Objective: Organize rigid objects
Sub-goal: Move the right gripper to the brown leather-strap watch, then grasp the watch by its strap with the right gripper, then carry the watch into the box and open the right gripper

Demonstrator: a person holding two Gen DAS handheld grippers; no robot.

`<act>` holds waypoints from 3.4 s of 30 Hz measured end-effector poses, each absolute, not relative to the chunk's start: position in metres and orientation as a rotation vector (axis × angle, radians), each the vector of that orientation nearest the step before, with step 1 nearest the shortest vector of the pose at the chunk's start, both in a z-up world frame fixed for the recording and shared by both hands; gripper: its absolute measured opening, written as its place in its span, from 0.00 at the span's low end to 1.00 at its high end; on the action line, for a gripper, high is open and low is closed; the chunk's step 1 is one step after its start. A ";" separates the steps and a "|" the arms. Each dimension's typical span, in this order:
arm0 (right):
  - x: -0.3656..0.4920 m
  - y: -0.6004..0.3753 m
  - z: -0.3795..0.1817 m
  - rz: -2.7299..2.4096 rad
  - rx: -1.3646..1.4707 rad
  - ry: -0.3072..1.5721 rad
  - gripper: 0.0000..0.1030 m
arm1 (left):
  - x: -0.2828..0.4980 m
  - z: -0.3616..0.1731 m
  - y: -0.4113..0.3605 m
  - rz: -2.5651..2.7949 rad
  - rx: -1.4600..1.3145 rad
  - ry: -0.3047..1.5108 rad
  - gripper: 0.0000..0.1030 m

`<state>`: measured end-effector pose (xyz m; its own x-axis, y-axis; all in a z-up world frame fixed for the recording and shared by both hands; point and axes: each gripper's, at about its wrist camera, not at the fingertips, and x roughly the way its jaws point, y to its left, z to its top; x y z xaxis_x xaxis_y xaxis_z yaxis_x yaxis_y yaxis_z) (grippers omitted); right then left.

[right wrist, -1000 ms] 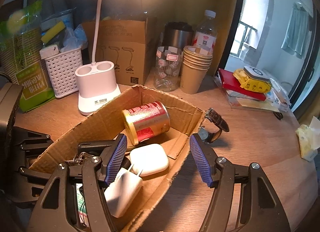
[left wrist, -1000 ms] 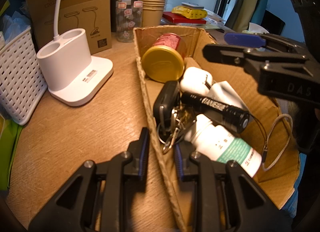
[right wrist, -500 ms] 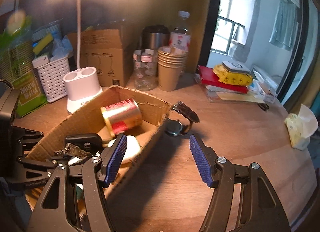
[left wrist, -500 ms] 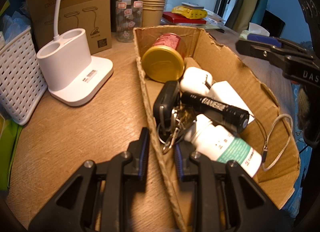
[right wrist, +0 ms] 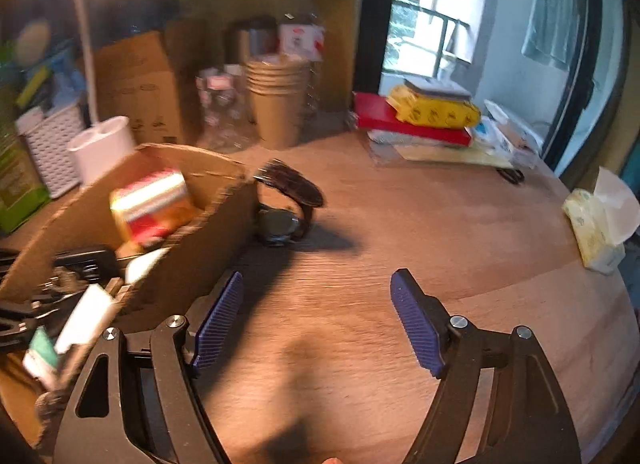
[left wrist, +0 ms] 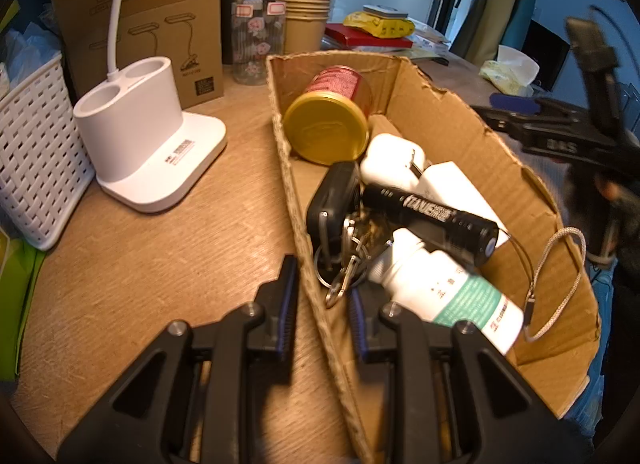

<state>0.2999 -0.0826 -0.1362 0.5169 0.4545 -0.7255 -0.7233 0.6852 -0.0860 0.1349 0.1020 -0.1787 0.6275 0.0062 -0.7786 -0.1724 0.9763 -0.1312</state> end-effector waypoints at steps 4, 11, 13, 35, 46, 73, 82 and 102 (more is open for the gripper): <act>0.315 -0.082 -0.147 0.722 -0.397 0.765 0.77 | 0.135 -0.179 0.102 0.103 -0.201 0.888 0.25; 0.329 -0.079 -0.156 0.745 -0.403 0.778 0.77 | 0.135 -0.178 0.102 0.104 -0.201 0.888 0.25; 0.332 -0.077 -0.157 0.752 -0.411 0.780 0.77 | 0.135 -0.179 0.102 0.103 -0.201 0.888 0.25; 0.359 -0.024 -0.171 1.024 -0.588 0.818 0.77 | 0.135 -0.179 0.102 0.103 -0.201 0.888 0.25; 0.373 -0.008 -0.181 1.082 -0.595 0.855 0.77 | 0.136 -0.179 0.099 0.104 -0.197 0.889 0.25; 0.347 -0.062 -0.167 0.812 -0.515 0.843 0.42 | 0.139 -0.180 0.099 0.044 -0.203 0.891 0.28; 0.311 -0.100 -0.159 0.750 -0.449 0.833 0.42 | 0.141 -0.180 0.098 0.041 -0.199 0.891 0.28; 0.262 -0.150 -0.164 0.645 -0.383 0.827 0.42 | 0.145 -0.181 0.092 0.008 -0.173 0.893 0.29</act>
